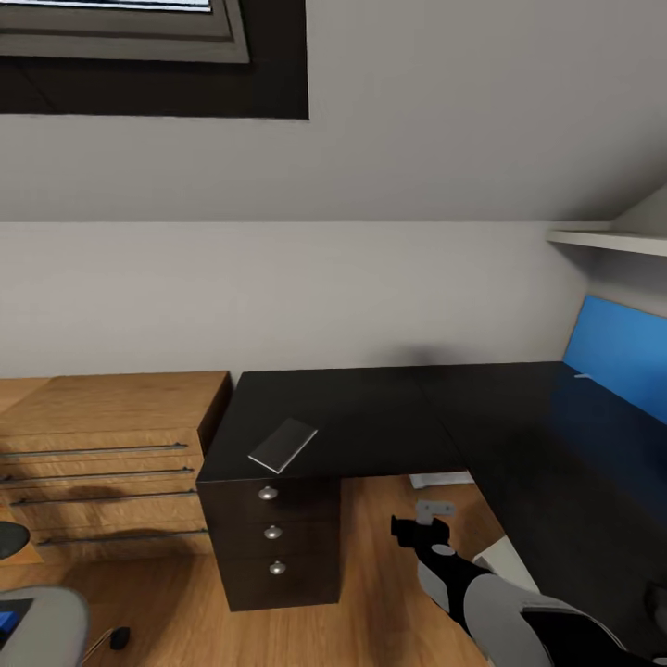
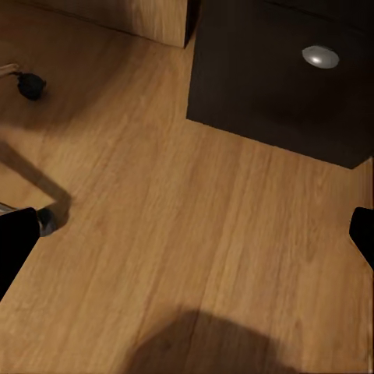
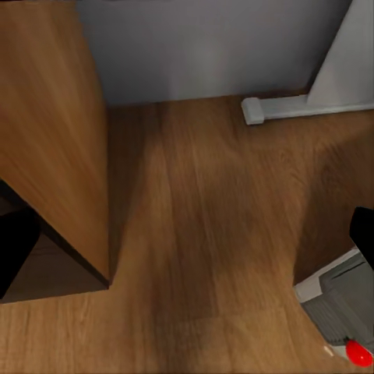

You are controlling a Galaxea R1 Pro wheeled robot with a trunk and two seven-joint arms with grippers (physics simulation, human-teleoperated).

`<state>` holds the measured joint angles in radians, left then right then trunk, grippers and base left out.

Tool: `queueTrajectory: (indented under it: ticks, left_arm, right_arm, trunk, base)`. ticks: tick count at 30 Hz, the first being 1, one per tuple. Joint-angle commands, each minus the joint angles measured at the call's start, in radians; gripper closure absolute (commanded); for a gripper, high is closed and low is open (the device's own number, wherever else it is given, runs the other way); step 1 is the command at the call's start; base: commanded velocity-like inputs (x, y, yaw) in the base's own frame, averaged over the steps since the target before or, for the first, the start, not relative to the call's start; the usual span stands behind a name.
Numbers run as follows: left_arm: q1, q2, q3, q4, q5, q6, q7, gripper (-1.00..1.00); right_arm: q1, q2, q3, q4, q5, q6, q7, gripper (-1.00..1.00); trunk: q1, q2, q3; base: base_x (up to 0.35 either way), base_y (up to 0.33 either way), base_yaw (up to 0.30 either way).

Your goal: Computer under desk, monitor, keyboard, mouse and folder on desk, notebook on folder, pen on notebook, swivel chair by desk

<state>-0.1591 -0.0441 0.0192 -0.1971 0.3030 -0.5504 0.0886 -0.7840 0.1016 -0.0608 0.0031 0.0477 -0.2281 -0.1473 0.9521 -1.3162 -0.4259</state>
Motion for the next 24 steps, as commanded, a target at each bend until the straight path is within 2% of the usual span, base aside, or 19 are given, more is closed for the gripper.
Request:
queueTrajectory:
  ticks: [1,6,10,17,24]
  left_arm:
    - [0.0,0.0,0.002,-0.039,-0.004,0.048,0.006,-1.0]
    - [0.0,0.001,0.004,-0.124,-0.002,0.167,0.008,-1.0]
    - [0.0,0.002,0.007,-0.143,0.002,0.192,0.007,-1.0]
    - [0.0,0.002,0.01,-0.141,0.001,0.183,0.002,-1.0]
    - [0.0,0.003,0.008,-0.095,0.0,0.135,-0.004,-1.0]
  right_arm:
    - [0.001,0.001,-0.007,0.002,0.005,-0.012,-0.003,-1.0]
    - [0.006,0.001,-0.008,0.004,0.006,-0.075,-0.003,-1.0]
    - [0.008,0.001,-0.008,0.004,0.006,-0.102,-0.004,-1.0]
    - [0.012,-0.001,-0.008,0.005,0.006,-0.111,-0.005,-1.0]
    - [0.014,-0.001,-0.008,0.004,0.006,-0.112,-0.008,-1.0]
  trunk:
    - [0.0,-0.001,-0.001]
    - [0.0,-0.001,-0.002]
    - [0.0,-0.001,-0.004]
    - [0.0,-0.001,-0.005]
    - [0.0,-0.001,-0.006]
  base:
    - [0.0,0.0,0.132]
    - [0.0,0.0,0.201]
    - [0.0,0.0,0.251]
    - [0.0,0.0,0.214]
    - [0.0,0.0,0.037]
